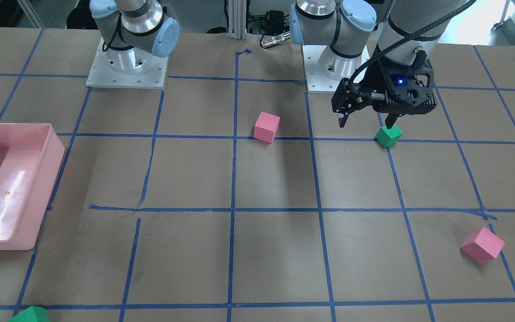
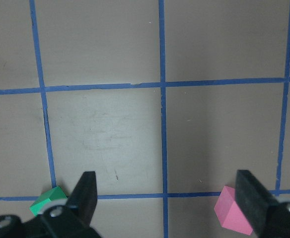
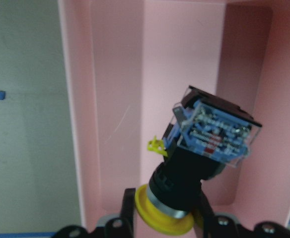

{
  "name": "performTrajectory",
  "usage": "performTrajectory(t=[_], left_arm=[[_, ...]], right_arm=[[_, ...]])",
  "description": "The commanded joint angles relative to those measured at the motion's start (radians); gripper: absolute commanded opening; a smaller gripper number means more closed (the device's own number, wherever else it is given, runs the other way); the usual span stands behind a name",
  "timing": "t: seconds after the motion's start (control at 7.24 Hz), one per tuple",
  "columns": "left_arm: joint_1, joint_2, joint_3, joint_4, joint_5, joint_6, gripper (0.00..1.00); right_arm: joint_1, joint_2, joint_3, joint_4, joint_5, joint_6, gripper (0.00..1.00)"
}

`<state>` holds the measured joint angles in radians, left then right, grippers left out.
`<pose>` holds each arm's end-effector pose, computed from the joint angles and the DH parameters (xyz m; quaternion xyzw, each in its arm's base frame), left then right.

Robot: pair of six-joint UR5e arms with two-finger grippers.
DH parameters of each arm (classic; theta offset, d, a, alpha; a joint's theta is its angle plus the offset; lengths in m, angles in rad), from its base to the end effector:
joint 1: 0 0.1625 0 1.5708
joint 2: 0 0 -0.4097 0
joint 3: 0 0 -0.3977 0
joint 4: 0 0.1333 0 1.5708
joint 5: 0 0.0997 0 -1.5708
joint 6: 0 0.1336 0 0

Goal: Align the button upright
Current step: 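Close the right gripper on the button and lift it from the bin, then carry the button with the right gripper out of the bin to mid-table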

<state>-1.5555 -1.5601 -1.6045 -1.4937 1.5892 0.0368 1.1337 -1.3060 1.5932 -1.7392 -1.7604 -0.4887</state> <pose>-0.1232 -0.5019 0.4350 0.0105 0.9995 -0.0268 0.0099 -0.1442 -0.5641 0.3032 0.0313 -0.9933 -0.0951 0.0582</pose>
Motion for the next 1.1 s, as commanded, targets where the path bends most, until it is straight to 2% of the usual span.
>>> performTrajectory(t=[0.0,0.28,0.55,0.83,0.97], left_arm=[[0.000,0.000,0.000,0.000,0.000,0.000,1.00],[0.000,0.000,0.000,0.000,0.000,0.000,1.00],[0.000,0.000,0.000,0.000,0.000,0.000,1.00],[0.002,0.000,0.000,0.000,0.000,0.000,1.00],[0.002,0.000,0.000,0.000,0.000,0.000,1.00]], right_arm=[[0.233,0.016,-0.044,-0.009,-0.001,0.161,0.00],[0.451,0.133,-0.109,-0.110,-0.001,0.280,0.00],[0.568,0.271,-0.188,-0.150,0.111,0.363,0.00],[0.653,0.326,-0.219,-0.178,0.159,0.425,0.00],[0.676,0.344,-0.220,-0.189,0.259,0.450,0.00]])
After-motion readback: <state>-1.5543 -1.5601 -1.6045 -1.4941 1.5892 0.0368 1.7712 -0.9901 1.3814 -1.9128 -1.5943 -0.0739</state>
